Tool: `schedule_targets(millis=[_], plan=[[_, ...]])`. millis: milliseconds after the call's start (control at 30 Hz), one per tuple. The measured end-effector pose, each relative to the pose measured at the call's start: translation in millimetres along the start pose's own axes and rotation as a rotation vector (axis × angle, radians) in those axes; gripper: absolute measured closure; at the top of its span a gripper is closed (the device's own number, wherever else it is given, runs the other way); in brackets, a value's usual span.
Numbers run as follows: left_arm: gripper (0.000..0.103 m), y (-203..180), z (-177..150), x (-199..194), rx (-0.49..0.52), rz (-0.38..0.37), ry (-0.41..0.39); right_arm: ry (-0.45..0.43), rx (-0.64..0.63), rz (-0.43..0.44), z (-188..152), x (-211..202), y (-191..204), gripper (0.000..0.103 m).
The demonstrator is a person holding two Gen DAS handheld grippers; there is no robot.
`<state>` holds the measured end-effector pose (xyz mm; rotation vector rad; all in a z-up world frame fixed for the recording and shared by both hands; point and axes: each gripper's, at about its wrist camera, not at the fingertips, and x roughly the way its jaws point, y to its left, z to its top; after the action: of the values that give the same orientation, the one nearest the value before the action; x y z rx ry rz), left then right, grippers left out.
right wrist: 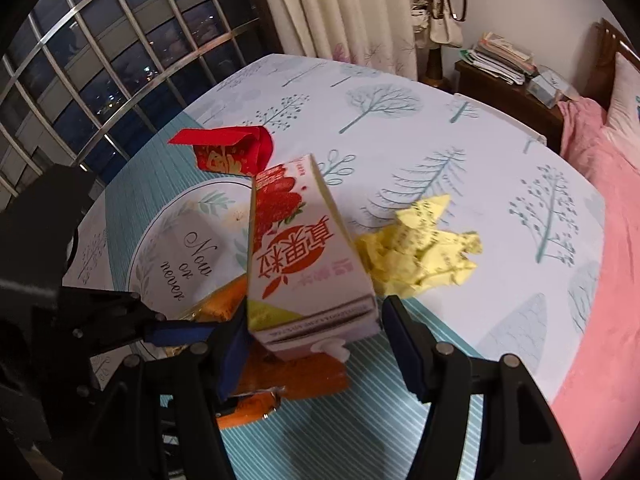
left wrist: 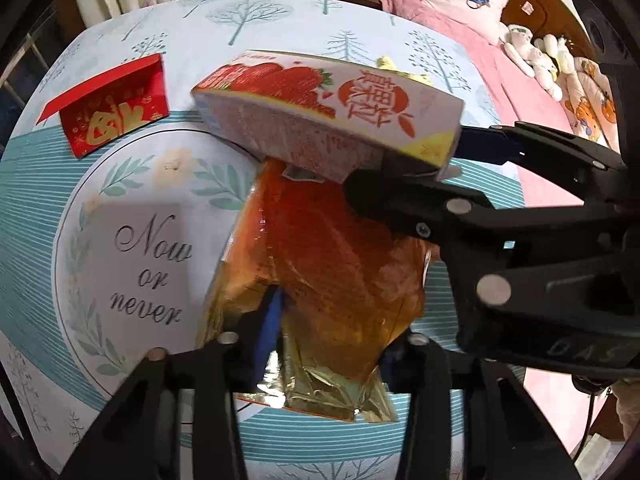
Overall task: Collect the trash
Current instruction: 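Grasp the orange snack bag with the left tool while the right tool grasps the white-pink drink carton, then lower both tools over the bin and open them to drop bag and carton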
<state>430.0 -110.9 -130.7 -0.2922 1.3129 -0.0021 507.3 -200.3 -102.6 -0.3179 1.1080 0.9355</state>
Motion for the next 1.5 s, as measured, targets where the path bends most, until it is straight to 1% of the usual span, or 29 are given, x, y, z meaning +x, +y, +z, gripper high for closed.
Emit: schedule_targets(millis=[33,67,100,200,300,567,800,900,1000,1167,1200,1233,1267,1400,1500], plan=[[0.074,2.8,0.1,-1.0,-0.005,0.007,0.001,-0.008,-0.005,0.017,-0.1,0.2,1.5,0.042],[0.080,6.4,2.2,-0.6,-0.011,0.007,0.001,-0.019,-0.005,0.030,0.0,-0.9,3.2,0.047],[0.086,8.8,1.9,-1.3,-0.018,0.008,0.001,-0.036,0.002,0.050,-0.6,-4.5,4.8,0.047],[0.090,16.1,-0.4,-5.4,-0.046,-0.003,-0.003,-0.078,0.010,0.061,-0.8,-16.4,10.0,0.048],[0.093,19.6,-7.6,-10.1,-0.045,0.021,-0.009,-0.110,0.039,0.077,-3.9,-32.3,11.5,0.048],[0.094,27.3,-31.1,-49.2,-0.023,0.018,-0.039,-0.184,0.122,0.062,-26.3,-80.5,23.5,0.049],[0.094,49.3,-63.6,-94.1,-0.004,0.000,-0.059,-0.232,0.191,-0.011,-58.3,-117.4,62.3,0.049],[0.094,64.8,-82.1,-116.7,0.021,-0.023,-0.079,-0.246,0.224,-0.046,-76.3,-131.5,90.6,0.049],[0.094,82.4,-101.2,-135.8,0.065,-0.043,-0.101,-0.265,0.250,-0.086,-94.3,-143.3,128.5,0.049],[0.094,116.9,-139.6,-168.5,0.167,-0.094,-0.118,-0.312,0.332,-0.146,-124.6,-154.7,203.0,0.049],[0.094,122.7,-143.2,-171.8,0.185,-0.100,-0.120,-0.326,0.353,-0.162,-133.4,-156.8,224.8,0.049],[0.094,129.6,-151.0,-176.7,0.209,-0.110,-0.119,-0.334,0.367,-0.173,-138.7,-157.6,239.8,0.049],[0.097,137.1,-161.5,-183.2,0.235,-0.121,-0.118,-0.340,0.380,-0.182,-143.6,-157.5,253.9,0.049],[0.097,162.5,-196.9,-200.0,0.309,-0.156,-0.107,-0.348,0.440,-0.216,-169.0,-152.6,323.1,0.049],[0.097,178.9,-224.3,-207.2,0.354,-0.175,-0.083,-0.336,0.476,-0.228,-185.7,-145.2,357.8,0.049]])
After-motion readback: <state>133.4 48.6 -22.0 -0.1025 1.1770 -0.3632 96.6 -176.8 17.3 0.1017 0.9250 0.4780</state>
